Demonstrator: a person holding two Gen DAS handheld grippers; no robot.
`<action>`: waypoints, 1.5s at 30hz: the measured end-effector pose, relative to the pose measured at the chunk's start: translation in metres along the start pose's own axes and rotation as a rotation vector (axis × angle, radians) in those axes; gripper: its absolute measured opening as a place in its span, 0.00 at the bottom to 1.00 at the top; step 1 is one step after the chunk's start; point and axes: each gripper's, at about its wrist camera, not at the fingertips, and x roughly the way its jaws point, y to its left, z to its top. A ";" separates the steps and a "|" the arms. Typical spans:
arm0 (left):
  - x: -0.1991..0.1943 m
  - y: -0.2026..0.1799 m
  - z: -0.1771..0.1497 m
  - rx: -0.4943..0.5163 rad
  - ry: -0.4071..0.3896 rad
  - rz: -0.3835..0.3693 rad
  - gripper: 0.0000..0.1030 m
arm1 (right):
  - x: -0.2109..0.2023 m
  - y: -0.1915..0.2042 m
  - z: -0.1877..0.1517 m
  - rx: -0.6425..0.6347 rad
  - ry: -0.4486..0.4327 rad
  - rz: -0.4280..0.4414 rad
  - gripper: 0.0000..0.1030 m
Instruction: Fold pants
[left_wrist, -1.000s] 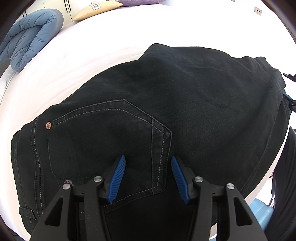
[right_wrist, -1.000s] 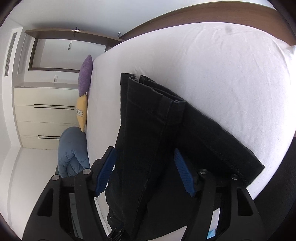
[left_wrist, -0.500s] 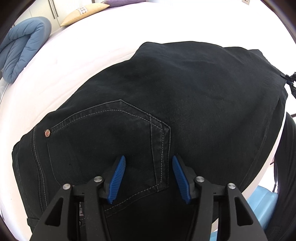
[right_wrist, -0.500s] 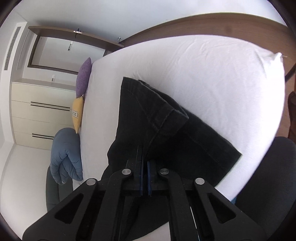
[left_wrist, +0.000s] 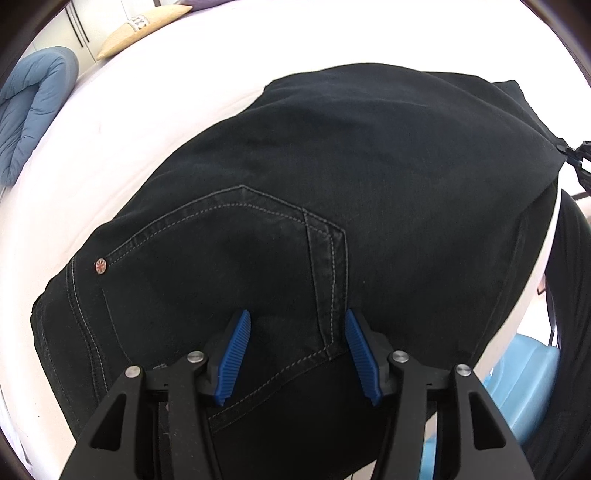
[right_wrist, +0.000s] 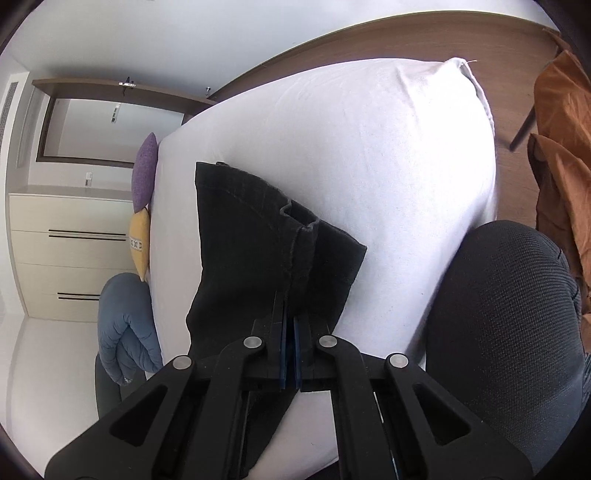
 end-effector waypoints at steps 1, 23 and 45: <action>-0.001 0.002 -0.001 0.000 0.004 -0.007 0.56 | 0.001 -0.003 0.000 0.002 0.004 -0.006 0.01; -0.027 0.007 -0.055 0.043 0.017 -0.038 0.66 | 0.007 0.052 -0.066 -0.208 0.249 0.183 0.65; -0.031 0.029 -0.085 -0.004 -0.042 -0.084 0.70 | 0.189 0.084 -0.248 -0.278 0.753 0.211 0.40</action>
